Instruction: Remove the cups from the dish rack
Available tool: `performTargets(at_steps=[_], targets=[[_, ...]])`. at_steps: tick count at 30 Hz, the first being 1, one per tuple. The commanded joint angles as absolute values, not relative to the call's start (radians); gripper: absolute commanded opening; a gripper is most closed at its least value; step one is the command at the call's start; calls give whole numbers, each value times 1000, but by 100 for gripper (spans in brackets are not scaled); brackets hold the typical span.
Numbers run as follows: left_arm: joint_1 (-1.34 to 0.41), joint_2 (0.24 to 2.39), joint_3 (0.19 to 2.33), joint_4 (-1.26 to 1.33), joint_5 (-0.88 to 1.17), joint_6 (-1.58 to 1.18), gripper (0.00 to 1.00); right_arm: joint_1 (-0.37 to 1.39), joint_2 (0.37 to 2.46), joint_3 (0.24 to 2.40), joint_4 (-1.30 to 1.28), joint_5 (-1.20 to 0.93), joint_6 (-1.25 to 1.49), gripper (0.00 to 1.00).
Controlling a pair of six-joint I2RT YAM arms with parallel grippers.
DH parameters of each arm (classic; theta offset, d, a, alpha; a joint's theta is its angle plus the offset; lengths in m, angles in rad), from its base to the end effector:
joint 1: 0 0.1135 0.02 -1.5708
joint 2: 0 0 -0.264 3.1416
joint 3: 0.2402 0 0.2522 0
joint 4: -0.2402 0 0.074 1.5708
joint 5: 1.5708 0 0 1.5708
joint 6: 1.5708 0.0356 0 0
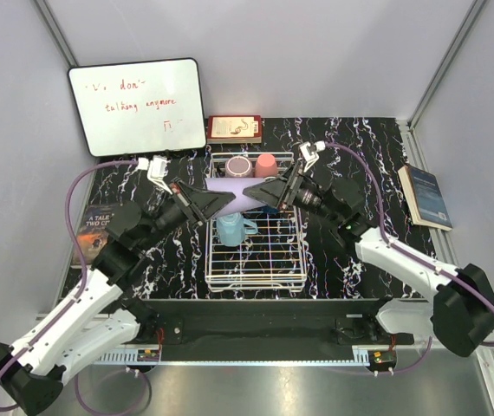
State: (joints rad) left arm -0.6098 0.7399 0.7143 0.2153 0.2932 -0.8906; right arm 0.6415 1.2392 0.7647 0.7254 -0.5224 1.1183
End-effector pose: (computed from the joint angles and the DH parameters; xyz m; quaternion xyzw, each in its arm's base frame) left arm 0.1397 -0.1101 0.3656 0.0233 0.6397 -0.5880 0.4945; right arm 0.2145 0.1823 0.3306 -0.0584 0.6237 0.6891 0.3643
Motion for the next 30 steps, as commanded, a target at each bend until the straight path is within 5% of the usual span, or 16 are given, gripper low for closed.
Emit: performTargets(at_steps=[1,11,18,30], targets=[[-595,773,833,-83,97,-678,0,649,1126,810,494,-468,914,97],[-595,735,989,-311,-86,-548,0,649,991,932,91,-102,704,100],[-571,994,1346,-742,-591,-486,0,647,1110,1158,-461,342,612,96],[-186,1445,1574,-894,-551,-502,0,676,1299,1310,-817,750,657,100]])
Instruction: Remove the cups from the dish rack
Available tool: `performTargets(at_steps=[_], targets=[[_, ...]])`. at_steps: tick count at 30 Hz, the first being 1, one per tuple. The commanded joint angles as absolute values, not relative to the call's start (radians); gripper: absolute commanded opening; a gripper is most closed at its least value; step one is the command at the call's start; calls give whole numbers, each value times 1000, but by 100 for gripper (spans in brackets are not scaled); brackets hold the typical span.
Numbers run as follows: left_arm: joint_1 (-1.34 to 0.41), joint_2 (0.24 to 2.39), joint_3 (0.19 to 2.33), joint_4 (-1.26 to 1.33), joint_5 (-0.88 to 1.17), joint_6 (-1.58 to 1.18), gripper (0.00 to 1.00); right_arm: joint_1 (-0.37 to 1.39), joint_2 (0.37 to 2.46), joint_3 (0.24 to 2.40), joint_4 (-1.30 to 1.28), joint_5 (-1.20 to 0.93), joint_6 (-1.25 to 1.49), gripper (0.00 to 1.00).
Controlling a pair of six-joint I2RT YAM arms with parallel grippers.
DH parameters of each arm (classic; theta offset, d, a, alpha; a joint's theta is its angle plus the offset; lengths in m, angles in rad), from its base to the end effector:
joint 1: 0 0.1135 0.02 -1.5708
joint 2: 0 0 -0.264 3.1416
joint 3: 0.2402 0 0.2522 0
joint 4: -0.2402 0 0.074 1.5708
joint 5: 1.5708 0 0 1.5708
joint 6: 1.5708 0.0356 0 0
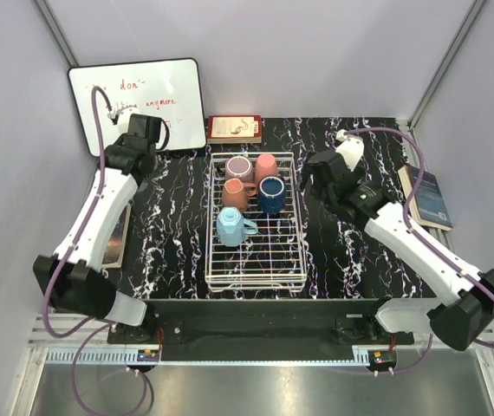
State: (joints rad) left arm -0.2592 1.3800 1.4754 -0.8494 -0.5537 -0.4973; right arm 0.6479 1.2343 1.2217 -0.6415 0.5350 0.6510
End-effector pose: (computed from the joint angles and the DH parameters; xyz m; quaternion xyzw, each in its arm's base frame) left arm 0.2794 -0.0547 0.3844 -0.2126 0.8637 0.0920 0.4477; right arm 0.2195 0.1434 0.3559 0.1183 0.8647 0.0693 0.4832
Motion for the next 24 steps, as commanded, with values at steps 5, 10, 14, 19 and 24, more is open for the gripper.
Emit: performTargets(at_steps=[5,10,14,19,24], targets=[[-149,1560,1630,-880,-529,-497,0,738,1261,1281,-792,906,689,97],[-115,1684,1703,-871,-451,-474,0,735,1106,1166,-590,818,589,68],[-91,1779,1756,-871,-388,-469,0,735,1051,1131,-529,743,494,94],[-69,1902,1818,-867,-327,-489,0,736,1094,1147,-546,684,459,100],[-57,1980,1853,-859,-279,-492,0,736,1129,1166,-546,650,440,100]])
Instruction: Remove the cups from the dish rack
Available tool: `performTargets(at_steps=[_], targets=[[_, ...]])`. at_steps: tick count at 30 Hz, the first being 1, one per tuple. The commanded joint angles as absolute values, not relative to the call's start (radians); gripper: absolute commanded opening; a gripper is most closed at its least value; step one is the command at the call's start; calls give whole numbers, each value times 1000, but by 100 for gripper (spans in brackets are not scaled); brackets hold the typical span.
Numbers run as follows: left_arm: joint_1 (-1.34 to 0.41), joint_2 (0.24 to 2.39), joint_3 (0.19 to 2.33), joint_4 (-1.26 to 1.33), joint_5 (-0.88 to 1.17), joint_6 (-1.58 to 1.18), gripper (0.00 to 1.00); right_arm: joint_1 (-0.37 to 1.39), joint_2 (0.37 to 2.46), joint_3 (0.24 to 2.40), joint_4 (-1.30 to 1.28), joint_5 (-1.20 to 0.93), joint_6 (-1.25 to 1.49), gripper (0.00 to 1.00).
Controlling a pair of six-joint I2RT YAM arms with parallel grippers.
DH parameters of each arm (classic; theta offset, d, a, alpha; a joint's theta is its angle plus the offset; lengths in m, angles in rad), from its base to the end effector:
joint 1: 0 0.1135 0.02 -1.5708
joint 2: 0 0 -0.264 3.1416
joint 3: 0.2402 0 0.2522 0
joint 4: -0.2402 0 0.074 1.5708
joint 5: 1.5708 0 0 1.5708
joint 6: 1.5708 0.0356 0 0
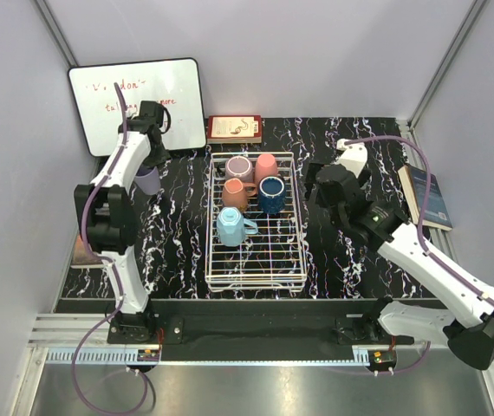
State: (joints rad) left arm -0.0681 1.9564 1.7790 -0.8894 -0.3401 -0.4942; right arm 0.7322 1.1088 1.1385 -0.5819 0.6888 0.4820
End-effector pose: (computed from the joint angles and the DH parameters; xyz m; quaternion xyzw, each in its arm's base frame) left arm 0.4228 -0.0169 0.2798 -0.2430 0.9239 0.0893 0.2816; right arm 0.1875 0.1381 0.3638 0.0608 0.8359 0.0197 0.5451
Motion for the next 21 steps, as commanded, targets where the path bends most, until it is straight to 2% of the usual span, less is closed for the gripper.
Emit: performTargets(at_steps=[1,17,20,21], targets=[[-55,1989,1861,-858,-276,-494,0,735,1143,1170,-545,646,437,100],[-31,2100,1894,-859,-256,-499,0,733,1235,1210,-545,635,420,100],[-29,2100,1901,-862,-259,-495,10,736,1244,1212,-543,632,416,100],[-28,2100,1907,-862,-253,-494,16,735,1244,1210,-543,630,417,100]])
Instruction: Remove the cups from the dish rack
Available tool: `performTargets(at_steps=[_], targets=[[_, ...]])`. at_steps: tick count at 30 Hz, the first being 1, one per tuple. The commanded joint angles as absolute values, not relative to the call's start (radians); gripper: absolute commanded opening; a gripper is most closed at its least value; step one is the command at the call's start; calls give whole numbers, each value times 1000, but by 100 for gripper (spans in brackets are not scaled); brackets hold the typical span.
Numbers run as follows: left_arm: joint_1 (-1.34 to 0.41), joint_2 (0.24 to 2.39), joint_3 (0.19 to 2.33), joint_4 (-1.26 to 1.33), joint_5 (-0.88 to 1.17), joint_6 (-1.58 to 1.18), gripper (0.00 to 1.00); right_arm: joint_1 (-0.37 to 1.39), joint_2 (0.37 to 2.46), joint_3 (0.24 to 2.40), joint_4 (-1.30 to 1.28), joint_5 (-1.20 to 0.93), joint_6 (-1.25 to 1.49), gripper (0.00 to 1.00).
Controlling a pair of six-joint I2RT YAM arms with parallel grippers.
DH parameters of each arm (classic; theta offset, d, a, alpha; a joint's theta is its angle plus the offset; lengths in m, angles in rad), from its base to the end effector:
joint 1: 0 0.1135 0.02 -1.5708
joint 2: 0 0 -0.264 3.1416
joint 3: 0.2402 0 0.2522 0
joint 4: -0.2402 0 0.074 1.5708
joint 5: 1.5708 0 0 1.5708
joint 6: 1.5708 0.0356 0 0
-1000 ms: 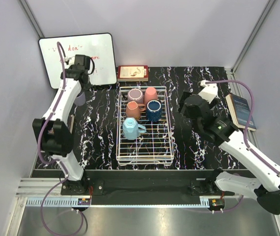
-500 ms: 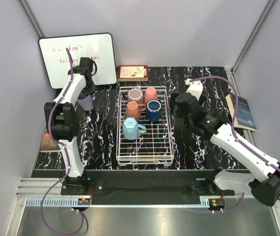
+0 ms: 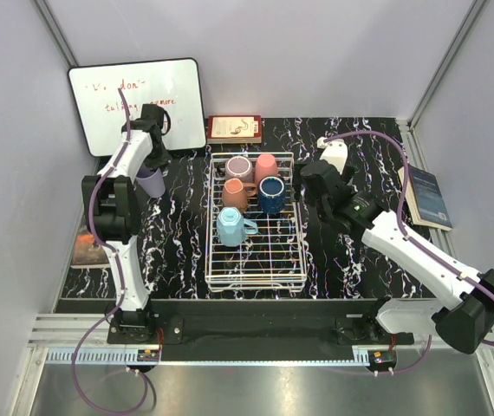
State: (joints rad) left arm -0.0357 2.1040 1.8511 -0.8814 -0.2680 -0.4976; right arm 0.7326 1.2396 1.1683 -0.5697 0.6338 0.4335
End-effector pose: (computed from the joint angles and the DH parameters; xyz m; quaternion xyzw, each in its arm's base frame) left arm 0.4522 -0.0067 0.2395 -0.2496 0.9352 0.0693 0.2414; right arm 0.2112 0.1616 0.3441 0.0116 0.8607 0.0020 0.5090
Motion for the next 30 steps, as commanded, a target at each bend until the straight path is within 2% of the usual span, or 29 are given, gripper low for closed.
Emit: performTargets(at_steps=[1,3,4,6,7,9,10,19,20,25,30], targets=[[-26,2100,1911,-864,-250,-492,20,735,1244,1209,-545,629,419,100],[-23,2094,1920,-867,-244,-492,29,736,1243,1206,-545,629,422,100],[-23,2086,1922,-867,-242,-494,37,736,1244,1203,-545,629,422,100],[-23,2074,1922,-867,-247,-494,45,735,1243,1201,-545,629,422,100],[-23,2063,1922,-867,-248,-494,53,735,1243,1201,-545,629,423,100],[-21,2051,1928,-870,-259,-489,63,736,1243,1201,-543,629,426,100],[-18,2040,1934,-874,-262,-488,72,736,1243,1201,-542,629,426,100],[-26,1847,1941,-902,-319,-523,98,736,1266,1200,-505,666,443,100],[-47,1821,1912,-902,-339,-523,99,735,1266,1201,-482,666,443,97],[-138,1639,1792,-882,-472,-554,99,733,1307,1290,-466,534,377,100],[-253,1397,1504,-767,-532,-664,99,735,1396,1396,-466,563,327,100]])
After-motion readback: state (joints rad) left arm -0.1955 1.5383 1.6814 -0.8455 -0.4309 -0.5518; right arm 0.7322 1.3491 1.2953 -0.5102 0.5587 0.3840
